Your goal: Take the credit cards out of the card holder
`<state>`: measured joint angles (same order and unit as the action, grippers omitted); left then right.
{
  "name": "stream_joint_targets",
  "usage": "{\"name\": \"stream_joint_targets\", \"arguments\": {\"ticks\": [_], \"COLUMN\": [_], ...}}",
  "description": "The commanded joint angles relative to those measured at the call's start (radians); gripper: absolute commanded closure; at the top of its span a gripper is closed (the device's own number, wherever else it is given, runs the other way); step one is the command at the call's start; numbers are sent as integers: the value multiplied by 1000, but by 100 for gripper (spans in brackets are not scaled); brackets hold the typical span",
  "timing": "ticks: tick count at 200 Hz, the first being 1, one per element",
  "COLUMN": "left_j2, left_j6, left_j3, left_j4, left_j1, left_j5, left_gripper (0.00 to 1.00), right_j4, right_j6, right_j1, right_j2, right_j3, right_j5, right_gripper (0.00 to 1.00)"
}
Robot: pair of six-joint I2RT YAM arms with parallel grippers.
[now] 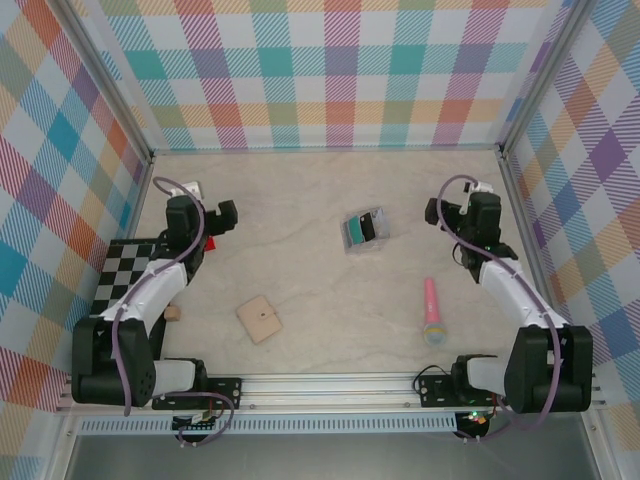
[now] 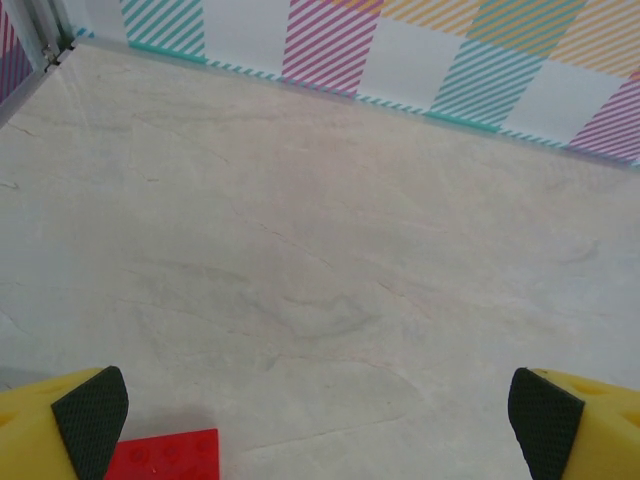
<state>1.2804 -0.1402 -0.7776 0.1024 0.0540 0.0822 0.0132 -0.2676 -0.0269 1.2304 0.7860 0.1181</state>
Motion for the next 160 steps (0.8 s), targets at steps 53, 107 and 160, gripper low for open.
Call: {"name": "stream_joint_targets", "arguments": {"ticks": [53,107,160], "left_j2": [11,19,-60], "left_j6": [-217,-365,-576], "left_j3": [-196,-253,-177], "left_j4": [-503,-799,-1007], "left_j1": [20,73,243], "left_j5": [-33,-94,-63], "left_gripper": [0,3,4], "right_j4": [509,595,548], "right_j6": [-181,-232,-262], "right_j1": [-51,-295,-491], "right_j2": [-132,-119,35], "right_j3": [165,257,313], "right_j5": [-257,-246,-268], "right_gripper": [0,0,0]}}
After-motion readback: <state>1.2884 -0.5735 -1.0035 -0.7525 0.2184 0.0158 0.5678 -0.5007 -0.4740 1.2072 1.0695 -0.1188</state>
